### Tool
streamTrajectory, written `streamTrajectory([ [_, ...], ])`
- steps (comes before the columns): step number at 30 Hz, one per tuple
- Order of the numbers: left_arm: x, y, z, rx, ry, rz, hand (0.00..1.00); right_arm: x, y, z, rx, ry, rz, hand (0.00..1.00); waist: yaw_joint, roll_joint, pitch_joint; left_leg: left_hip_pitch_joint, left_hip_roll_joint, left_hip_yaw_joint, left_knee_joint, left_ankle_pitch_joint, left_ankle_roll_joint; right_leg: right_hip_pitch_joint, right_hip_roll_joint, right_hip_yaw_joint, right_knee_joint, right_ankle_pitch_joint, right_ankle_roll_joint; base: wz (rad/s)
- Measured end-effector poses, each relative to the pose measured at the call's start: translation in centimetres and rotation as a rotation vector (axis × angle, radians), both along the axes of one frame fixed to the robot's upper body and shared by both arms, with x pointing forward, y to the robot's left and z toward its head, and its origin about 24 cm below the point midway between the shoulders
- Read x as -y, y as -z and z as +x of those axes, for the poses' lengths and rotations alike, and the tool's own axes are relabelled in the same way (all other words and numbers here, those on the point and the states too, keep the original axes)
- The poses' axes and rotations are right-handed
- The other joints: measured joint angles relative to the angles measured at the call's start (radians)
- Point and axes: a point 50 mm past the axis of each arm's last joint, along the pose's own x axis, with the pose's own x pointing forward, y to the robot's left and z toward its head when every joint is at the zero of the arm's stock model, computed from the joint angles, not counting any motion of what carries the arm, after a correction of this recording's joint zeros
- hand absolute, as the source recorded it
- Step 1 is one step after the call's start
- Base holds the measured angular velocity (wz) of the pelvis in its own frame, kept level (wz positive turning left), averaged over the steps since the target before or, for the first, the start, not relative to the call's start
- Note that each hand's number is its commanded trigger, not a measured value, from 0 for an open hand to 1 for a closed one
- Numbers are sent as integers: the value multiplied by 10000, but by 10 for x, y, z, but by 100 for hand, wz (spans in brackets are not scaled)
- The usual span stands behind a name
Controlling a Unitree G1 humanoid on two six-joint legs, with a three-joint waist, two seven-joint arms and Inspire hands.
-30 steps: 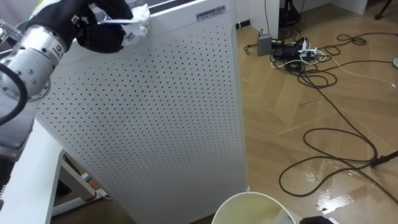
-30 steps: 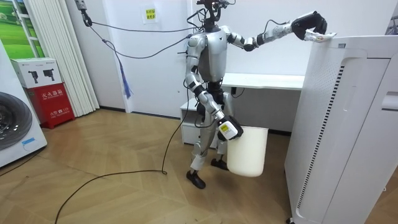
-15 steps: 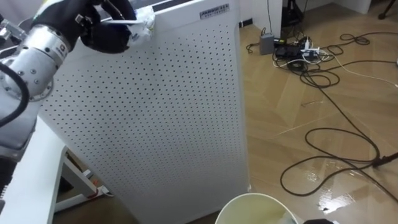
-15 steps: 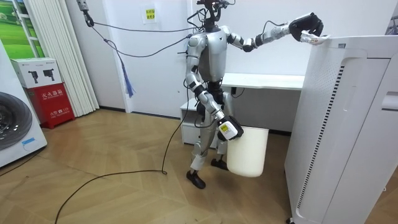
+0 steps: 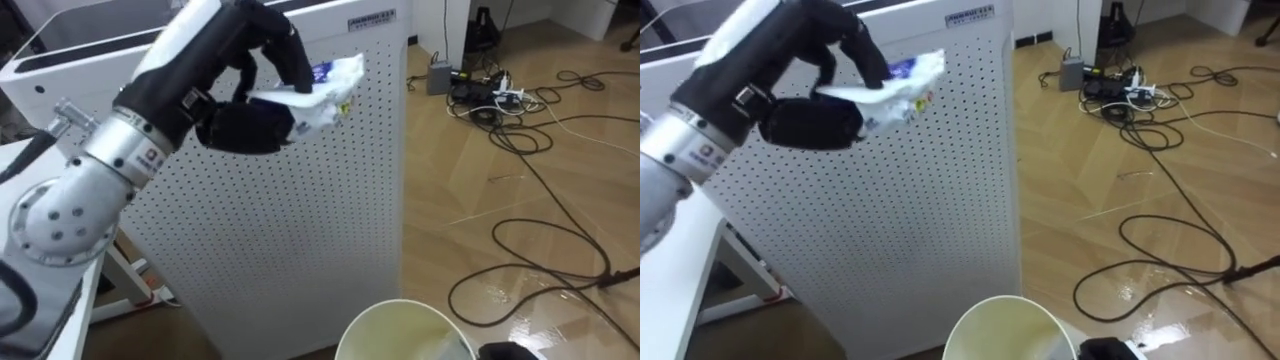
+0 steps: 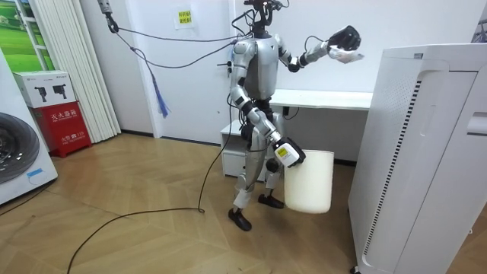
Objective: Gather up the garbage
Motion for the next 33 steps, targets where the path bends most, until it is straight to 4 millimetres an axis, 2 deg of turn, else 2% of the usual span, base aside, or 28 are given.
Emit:
streamTrajectory([
  [9,-2,22,-12,-1221,950,-425,100,-1,-7,6,490,112,-185,100,113,-59,40,-10,-20,-74,-9,93,36,65,-4,-130,-1,0,-1,4],
  [14,-2,28,-15,-1500,1166,-240,100,-1,-9,9,634,151,-230,100,93,-34,25,-55,-19,-74,-3,108,45,38,-5,-141,6,0,-1,0],
  [21,-11,69,-31,-3143,1270,-54,100,2,-13,11,852,264,-442,100,126,-25,31,-133,-16,-31,-45,111,42,-82,-13,-145,13,0,-1,0],
  [23,-12,75,-33,-3416,1285,-26,100,2,-15,13,956,212,-449,100,133,-50,49,-182,-15,-33,-42,112,43,-133,-13,-118,9,-1,-1,0],
  [28,-14,90,-32,-4030,1187,-258,100,-8,-33,25,1793,-180,-31,100,42,-194,169,-183,-14,-37,-42,112,41,-139,0,-103,-4,0,-1,0],
  [33,-12,109,-34,-4809,1121,-432,100,-18,-44,39,2483,-390,446,100,-192,-231,192,-221,-44,-81,-47,112,42,-144,-7,-138,-9,0,0,3],
])
